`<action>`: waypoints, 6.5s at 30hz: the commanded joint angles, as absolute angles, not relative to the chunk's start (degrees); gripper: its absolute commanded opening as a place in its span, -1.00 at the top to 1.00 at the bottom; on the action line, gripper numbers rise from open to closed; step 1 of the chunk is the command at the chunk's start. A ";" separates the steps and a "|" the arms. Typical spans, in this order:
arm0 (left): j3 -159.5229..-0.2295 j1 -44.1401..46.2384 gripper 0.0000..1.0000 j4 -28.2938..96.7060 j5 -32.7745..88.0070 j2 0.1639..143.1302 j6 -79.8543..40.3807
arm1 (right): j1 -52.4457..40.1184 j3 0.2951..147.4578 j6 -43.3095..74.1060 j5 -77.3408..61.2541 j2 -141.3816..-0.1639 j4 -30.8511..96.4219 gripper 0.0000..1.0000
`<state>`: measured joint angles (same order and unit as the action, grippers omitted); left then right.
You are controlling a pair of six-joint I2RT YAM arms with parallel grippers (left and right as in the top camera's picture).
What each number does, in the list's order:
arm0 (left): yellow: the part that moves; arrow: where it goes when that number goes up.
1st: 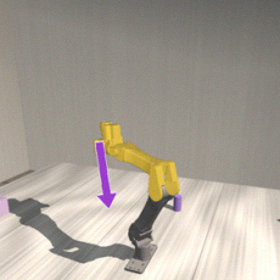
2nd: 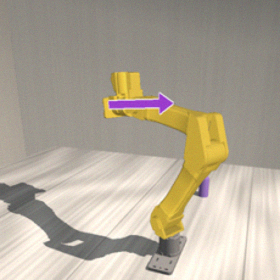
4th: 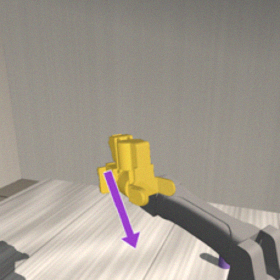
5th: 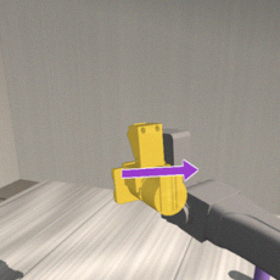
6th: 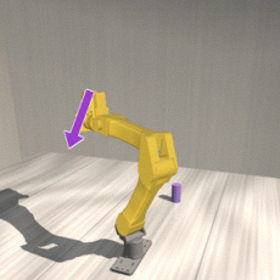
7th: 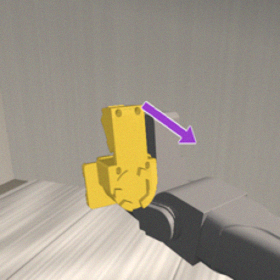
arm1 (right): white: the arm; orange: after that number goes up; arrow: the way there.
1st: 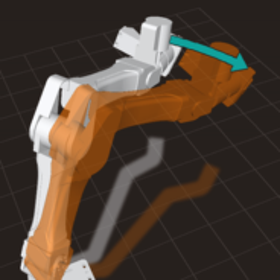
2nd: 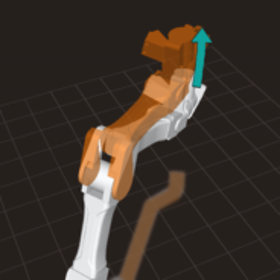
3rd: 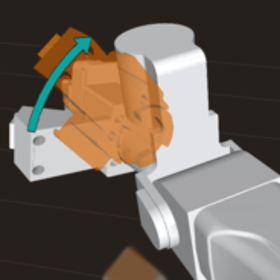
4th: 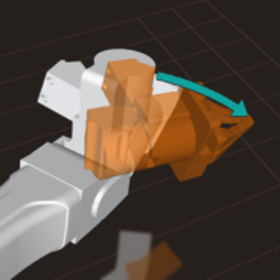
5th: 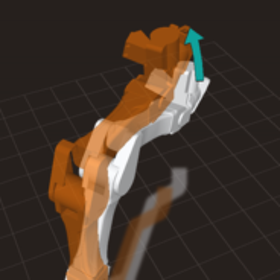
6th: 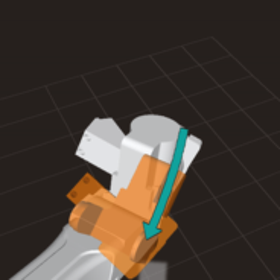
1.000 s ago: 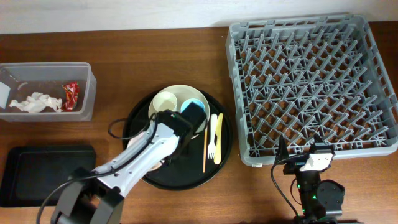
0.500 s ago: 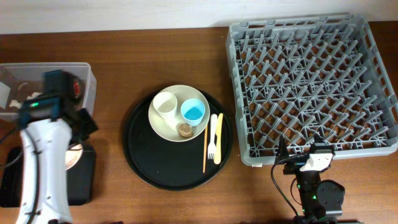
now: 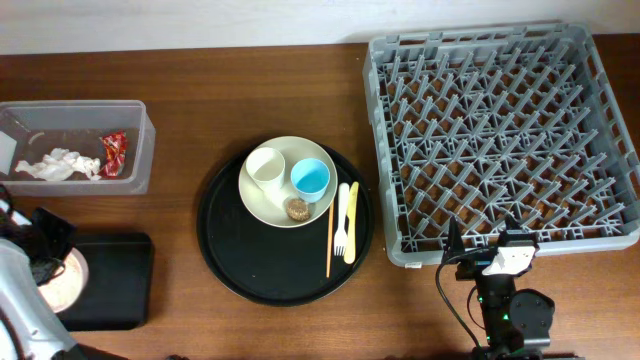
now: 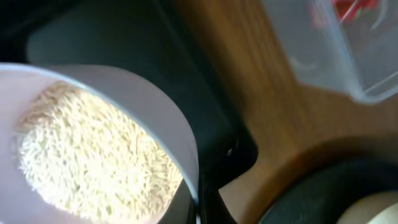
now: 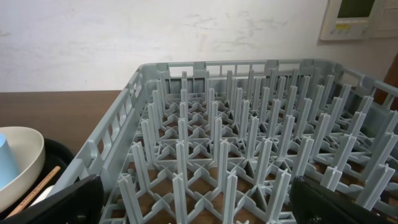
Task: Sort waste into correct bins and load items into the dishwasher rack
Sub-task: 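Lift the pink bowl with the left gripper over the black tray, then tip the pink bowl with the left gripper to pour rice onto the black tray, then carry the empty pink bowl back and set it on the round tray, then raise the left gripper and move it toward the cream plate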
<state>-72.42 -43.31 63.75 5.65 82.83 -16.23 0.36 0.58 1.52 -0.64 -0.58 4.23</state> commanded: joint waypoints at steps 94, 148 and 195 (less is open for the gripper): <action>-58.52 -14.24 0.99 50.63 7.75 68.45 -10.90 | 0.01 0.32 2.00 -0.16 -0.19 4.56 -0.97; -80.42 8.49 0.21 65.43 -15.94 83.90 -18.39 | 0.01 0.32 2.00 -0.16 -0.19 4.56 -0.97; -80.40 -6.92 -0.99 58.74 12.14 83.88 -18.61 | 0.01 0.32 2.00 -0.16 -0.19 4.56 -0.97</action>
